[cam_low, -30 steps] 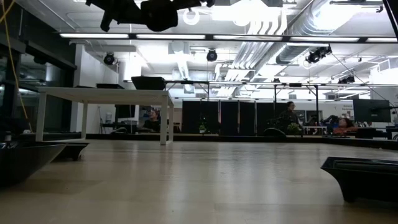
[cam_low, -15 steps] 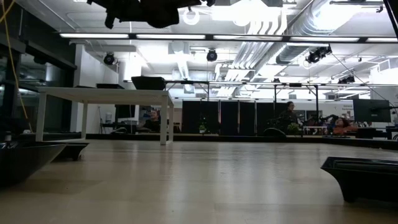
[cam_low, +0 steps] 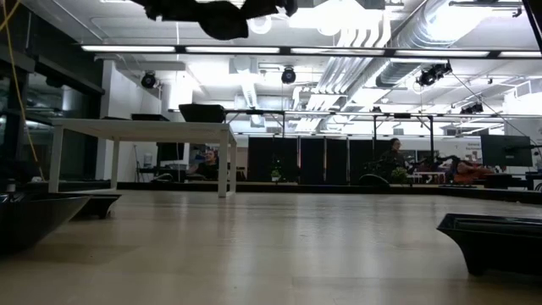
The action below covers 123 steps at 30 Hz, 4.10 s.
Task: Pick & Place Mini shaped plates
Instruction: Stack the black leaf shaped plate on top of the black leaf shaped plate on the shelf
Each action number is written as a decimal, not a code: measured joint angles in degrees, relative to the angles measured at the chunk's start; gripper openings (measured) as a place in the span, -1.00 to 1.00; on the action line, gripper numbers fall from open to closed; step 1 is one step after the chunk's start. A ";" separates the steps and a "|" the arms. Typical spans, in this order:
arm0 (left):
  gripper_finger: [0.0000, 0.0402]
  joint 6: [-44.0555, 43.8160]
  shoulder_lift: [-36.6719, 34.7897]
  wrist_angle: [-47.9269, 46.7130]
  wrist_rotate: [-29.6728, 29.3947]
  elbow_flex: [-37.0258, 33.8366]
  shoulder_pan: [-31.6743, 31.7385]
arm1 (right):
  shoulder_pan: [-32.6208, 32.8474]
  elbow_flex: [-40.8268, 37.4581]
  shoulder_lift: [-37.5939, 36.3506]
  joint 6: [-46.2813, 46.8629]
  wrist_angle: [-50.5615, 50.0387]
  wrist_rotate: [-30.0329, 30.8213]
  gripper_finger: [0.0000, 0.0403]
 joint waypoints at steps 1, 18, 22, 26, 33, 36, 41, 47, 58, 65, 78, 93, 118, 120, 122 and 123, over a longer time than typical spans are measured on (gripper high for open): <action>-0.06 2.82 -0.09 0.25 -0.26 0.00 0.00 | -0.35 0.00 -0.14 0.72 -0.82 0.06 -1.00; -0.05 46.79 1.70 0.64 -1.98 0.02 -8.21 | -8.47 0.00 -2.73 17.48 -2.63 -12.59 -1.00; -0.05 56.64 2.77 3.13 -6.59 0.02 -11.49 | -10.78 0.00 -2.73 23.18 -7.20 -19.94 -1.00; -0.05 65.05 4.27 2.88 -11.71 0.02 -13.72 | -12.67 0.00 -2.73 26.09 -14.77 -26.12 -1.00; -0.05 71.16 8.63 0.71 -10.90 0.02 -15.91 | -13.01 0.00 -2.29 27.48 -22.84 -29.71 -1.00; -0.05 71.45 10.73 -1.60 -9.57 0.02 -16.48 | -12.41 0.02 -2.29 28.71 -25.23 -32.15 -1.00; -0.05 75.41 14.48 -1.42 -9.11 0.02 -18.47 | -10.48 0.02 -1.92 29.03 -30.50 -33.65 -1.00; -0.05 78.87 17.59 -1.41 -9.25 0.00 -21.32 | -8.17 0.02 -0.84 30.74 -32.71 -33.84 -1.00; -0.05 79.01 18.75 -2.29 -9.93 0.01 -22.86 | -4.55 0.02 1.38 34.95 -29.21 -32.89 -1.00; -0.25 78.60 18.75 -2.48 -9.44 0.02 -22.88 | -4.26 0.02 1.51 35.61 -28.72 -33.01 -1.00; -0.78 78.60 18.73 -2.65 -8.67 0.02 -22.95 | -4.24 0.02 1.49 36.05 -28.74 -33.01 -1.00; -0.99 74.98 18.73 -3.89 -8.20 -0.02 -22.95 | -4.24 0.02 1.40 33.57 -28.69 -34.50 -0.98; -1.00 49.63 18.64 -0.08 -31.15 0.02 -22.82 | -9.90 0.02 -9.19 29.75 -27.97 -33.59 0.11; -1.00 44.70 18.39 -0.04 -37.27 0.02 -22.82 | -10.82 0.02 -11.09 29.13 -29.21 -31.95 0.11; -1.00 38.93 18.26 0.11 -42.52 0.02 -22.82 | -11.66 0.02 -12.87 28.35 -30.51 -30.38 0.11; -1.00 35.43 18.08 0.00 -45.01 0.02 -22.82 | -12.09 0.02 -13.64 27.98 -31.33 -29.46 0.11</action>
